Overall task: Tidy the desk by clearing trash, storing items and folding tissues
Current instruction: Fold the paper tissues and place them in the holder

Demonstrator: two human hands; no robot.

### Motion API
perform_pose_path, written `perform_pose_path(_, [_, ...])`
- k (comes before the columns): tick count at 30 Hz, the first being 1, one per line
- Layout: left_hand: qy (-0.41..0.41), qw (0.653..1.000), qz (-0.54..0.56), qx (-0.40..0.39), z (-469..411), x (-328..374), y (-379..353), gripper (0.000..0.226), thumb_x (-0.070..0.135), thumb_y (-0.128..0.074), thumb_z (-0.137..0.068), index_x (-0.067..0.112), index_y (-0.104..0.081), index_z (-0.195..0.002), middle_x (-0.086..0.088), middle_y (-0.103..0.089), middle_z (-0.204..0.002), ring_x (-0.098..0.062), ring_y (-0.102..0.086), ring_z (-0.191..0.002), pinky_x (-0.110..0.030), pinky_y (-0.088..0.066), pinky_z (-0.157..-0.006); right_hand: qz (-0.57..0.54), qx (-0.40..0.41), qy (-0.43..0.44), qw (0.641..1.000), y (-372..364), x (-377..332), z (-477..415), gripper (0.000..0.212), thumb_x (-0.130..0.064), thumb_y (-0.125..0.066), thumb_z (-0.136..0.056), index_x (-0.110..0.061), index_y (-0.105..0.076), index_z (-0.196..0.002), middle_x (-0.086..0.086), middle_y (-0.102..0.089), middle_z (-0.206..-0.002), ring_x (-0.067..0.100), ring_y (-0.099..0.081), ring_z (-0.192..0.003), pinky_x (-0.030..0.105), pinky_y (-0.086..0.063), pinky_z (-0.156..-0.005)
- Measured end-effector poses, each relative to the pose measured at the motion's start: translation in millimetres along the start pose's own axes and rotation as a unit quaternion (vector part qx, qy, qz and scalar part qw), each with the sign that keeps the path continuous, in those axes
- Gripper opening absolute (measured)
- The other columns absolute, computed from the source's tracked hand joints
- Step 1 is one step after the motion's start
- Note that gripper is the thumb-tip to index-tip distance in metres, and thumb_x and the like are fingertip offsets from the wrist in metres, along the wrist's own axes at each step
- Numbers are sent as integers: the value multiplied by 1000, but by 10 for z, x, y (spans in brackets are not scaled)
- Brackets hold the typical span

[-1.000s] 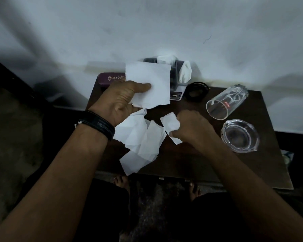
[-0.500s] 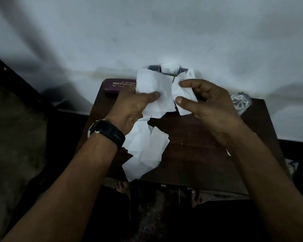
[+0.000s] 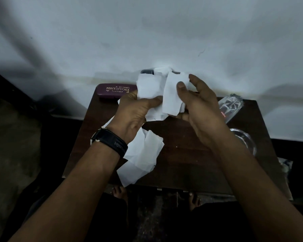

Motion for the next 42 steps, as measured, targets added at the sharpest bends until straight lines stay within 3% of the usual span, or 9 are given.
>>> perform_pose_path(6, [-11,999,-28,13,-44,-43,27,36,4,-84,-80,4,-75,-115,-13,-79,-110,-31,-76,-103,-53,-59,-94,179,55,115,976,151,-251,34,56,-21,-75,-92,-19,-53,-145,-16,-74,-85,-4,-73,-81,14,-57,-62])
perform_pose_path(11, [-29,997,-63,17,-51,-13,20,33,10,-85,-81,9,-77,-113,-7,-80,-109,-25,-76,-102,-48,-60,-95,221,78,146,961,133,-302,81,63,-29,-85,-82,-21,-58,-138,0,-78,-79,13,-75,-77,30,-62,-69])
perform_pose_path(16, [1,999,-38,-19,-21,-50,-66,29,5,-75,-90,7,-75,-119,-10,-78,-113,-29,-75,-106,-52,-58,-97,194,82,129,969,144,-245,55,56,-38,-90,-75,-21,-67,-123,-5,-77,-86,5,-75,-79,29,-62,-71])
perform_pose_path(24, [28,999,-14,-10,5,-105,-102,30,1,-72,-91,-1,-71,-121,-15,-77,-114,-30,-75,-104,-43,-63,-88,61,67,40,995,136,-109,11,25,-40,-68,-96,-20,-79,-86,5,-80,-89,24,-77,-91,52,-63,-81])
perform_pose_path(30, [-26,994,-106,-6,2,-34,-91,27,11,-75,-92,9,-75,-119,-3,-79,-108,-19,-76,-100,-38,-61,-90,142,103,163,971,151,-350,116,33,-35,-67,-98,-9,-78,-79,8,-67,-63,10,-57,-59,32,-49,-61])
perform_pose_path(33, [-38,991,-129,-20,30,-27,-140,21,12,-75,-91,12,-78,-112,-4,-80,-104,-22,-76,-99,-42,-61,-91,164,81,174,968,25,-351,120,29,-34,-67,-98,-13,-81,-84,-7,-72,-66,10,-66,-65,33,-53,-67])
perform_pose_path(36, [-17,992,-122,-26,43,-66,-170,18,9,-75,-89,10,-79,-106,-7,-81,-101,-27,-77,-99,-47,-61,-93,84,40,122,988,-59,-236,72,22,-32,-70,-96,-15,-82,-88,2,-79,-83,24,-75,-87,43,-61,-84])
perform_pose_path(39, [-4,994,-109,-25,43,-88,-154,20,13,-79,-88,12,-79,-108,-6,-81,-103,-25,-77,-101,-49,-60,-96,154,74,186,968,28,-398,90,21,-31,-70,-96,-15,-83,-90,-13,-75,-74,0,-66,-71,25,-53,-74])
perform_pose_path(42, [-31,989,-146,-8,34,-33,-106,23,16,-76,-91,12,-77,-114,-1,-80,-106,-17,-76,-99,-40,-61,-93,252,113,272,922,88,-581,212,25,-33,-67,-97,-15,-81,-87,-7,-73,-72,6,-64,-68,26,-49,-68])
Point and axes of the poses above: each hand's wrist, its own z-axis away from the middle knuckle, its own y-axis out of the back of the hand, x = y × z, the point moved 10 cm from there along -z, towards the middle knuckle
